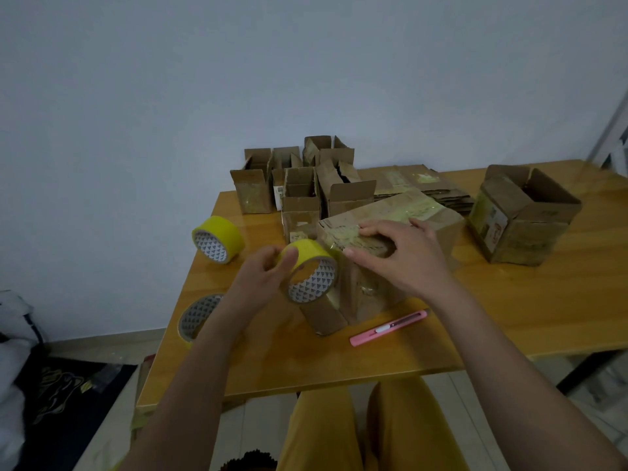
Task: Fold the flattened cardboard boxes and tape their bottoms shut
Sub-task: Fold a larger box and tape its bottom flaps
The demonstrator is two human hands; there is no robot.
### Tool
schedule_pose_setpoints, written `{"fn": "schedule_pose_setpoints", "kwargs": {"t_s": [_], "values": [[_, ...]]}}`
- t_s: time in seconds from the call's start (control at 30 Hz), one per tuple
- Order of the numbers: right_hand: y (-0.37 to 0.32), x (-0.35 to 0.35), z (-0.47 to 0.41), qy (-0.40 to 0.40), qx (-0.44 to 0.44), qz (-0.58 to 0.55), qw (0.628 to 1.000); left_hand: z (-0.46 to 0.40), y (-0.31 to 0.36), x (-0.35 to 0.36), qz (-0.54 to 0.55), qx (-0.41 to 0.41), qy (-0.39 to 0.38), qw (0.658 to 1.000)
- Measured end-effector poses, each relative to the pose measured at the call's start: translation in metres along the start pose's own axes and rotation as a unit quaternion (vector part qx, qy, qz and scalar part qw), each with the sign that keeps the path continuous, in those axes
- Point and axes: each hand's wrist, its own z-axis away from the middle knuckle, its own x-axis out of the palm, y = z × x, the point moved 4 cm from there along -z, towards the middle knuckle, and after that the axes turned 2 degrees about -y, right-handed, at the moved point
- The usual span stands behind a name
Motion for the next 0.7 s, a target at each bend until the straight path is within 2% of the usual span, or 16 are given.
{"fn": "schedule_pose_setpoints", "kwargs": {"t_s": [0.1,0.2,0.3,0.4,0.5,0.6,0.7], "values": [[-0.006,0.003,0.004,-0.040,-0.010,0.092,0.995,-0.010,0.017,0.003,-0.034,0.024,0.058,0.997],[0.000,-0.001,0.007,-0.010,-0.009,0.064,0.998,-0.017,0.021,0.011,-0.039,0.020,-0.009,0.999],[0.014,-0.006,0.009,0.005,0.000,0.002,1.000,-0.019,0.017,0.025,-0.085,-0.033,-0.070,0.993],[0.019,-0.009,0.011,0.020,-0.007,-0.032,0.999,-0.018,0.012,0.036,-0.125,-0.058,-0.074,0.988],[0.013,-0.008,0.014,0.042,-0.014,-0.039,0.998,-0.016,0.012,0.043,-0.116,-0.035,-0.074,0.990],[0.000,-0.005,0.018,0.065,-0.014,-0.015,0.998,-0.018,0.009,0.046,-0.115,-0.035,-0.071,0.990],[-0.007,0.002,0.015,0.094,0.005,0.015,0.995,-0.020,0.002,0.050,-0.075,-0.078,-0.085,0.990]]}}
